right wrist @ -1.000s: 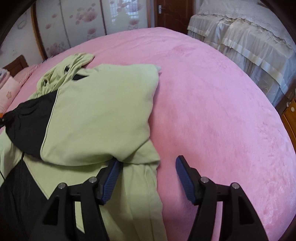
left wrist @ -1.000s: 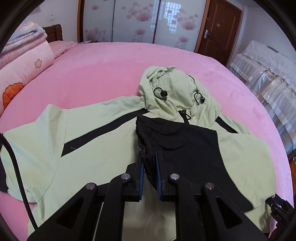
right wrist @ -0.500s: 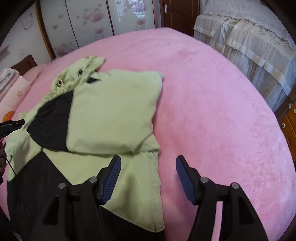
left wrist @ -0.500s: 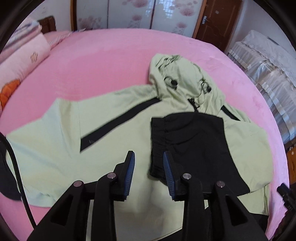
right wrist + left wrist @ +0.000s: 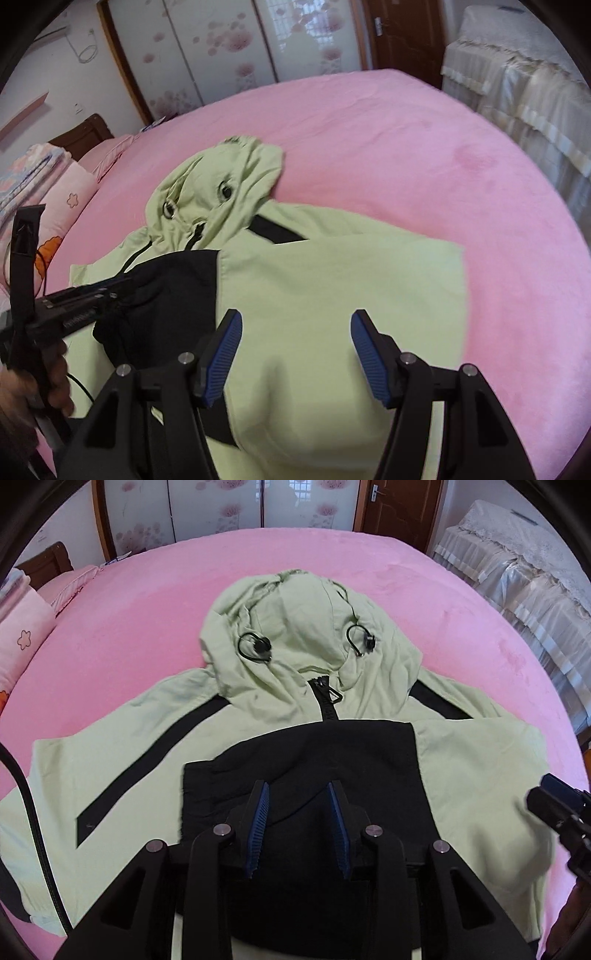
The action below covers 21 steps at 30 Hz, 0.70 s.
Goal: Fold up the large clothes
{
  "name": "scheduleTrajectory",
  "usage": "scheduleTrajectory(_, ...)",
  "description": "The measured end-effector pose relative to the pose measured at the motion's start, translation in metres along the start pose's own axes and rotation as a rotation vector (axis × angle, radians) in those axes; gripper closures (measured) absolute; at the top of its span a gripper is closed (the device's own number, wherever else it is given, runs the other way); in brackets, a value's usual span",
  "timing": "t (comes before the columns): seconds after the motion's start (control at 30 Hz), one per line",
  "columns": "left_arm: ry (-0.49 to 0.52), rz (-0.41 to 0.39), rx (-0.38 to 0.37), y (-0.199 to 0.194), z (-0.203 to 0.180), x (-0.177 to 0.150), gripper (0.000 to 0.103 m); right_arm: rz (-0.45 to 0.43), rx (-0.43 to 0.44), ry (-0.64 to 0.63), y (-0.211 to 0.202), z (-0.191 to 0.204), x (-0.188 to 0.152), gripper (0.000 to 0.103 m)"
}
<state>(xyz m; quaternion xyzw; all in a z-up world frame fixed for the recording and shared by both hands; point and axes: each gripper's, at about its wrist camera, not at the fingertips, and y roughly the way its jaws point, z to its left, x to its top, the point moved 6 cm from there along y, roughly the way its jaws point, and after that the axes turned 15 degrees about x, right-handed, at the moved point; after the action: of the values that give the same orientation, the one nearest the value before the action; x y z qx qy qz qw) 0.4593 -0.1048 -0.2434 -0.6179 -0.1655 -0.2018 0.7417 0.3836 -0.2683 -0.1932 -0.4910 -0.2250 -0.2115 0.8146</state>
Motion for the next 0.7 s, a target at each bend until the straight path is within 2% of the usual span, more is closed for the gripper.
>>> scheduleTrajectory(0.13, -0.012, 0.039, 0.058, 0.030, -0.006, 0.000, 0.072, 0.055, -0.114, 0.012, 0.047, -0.018, 0.002, 0.042)
scheduleTrajectory(0.2, -0.035, 0.046, 0.060, 0.039, -0.001, 0.002, 0.072, 0.058, -0.175, 0.039, 0.054, -0.043, 0.002, 0.049)
scheduleTrajectory(0.27, -0.044, 0.045, 0.057, 0.044, 0.005, 0.004, 0.072, 0.034, -0.200, 0.062, 0.045, -0.068, 0.005, 0.069)
scheduleTrajectory(0.43, -0.010, 0.035, 0.033, 0.046, 0.006, 0.003, 0.072, -0.018, -0.349, 0.115, 0.001, -0.136, 0.004, 0.070)
scheduleTrajectory(0.5, -0.004, 0.033, 0.035, 0.045, 0.006, 0.002, 0.072, -0.017, -0.349, 0.168, -0.012, -0.156, -0.002, 0.067)
scheduleTrajectory(0.57, -0.008, 0.036, 0.034, 0.042, 0.006, 0.001, 0.072, -0.032, -0.302, 0.205, -0.027, -0.163, -0.006, 0.067)
scheduleTrajectory(0.7, -0.007, 0.049, 0.016, 0.025, 0.008, 0.002, 0.072, -0.068, -0.218, 0.212, -0.053, -0.142, -0.010, 0.067)
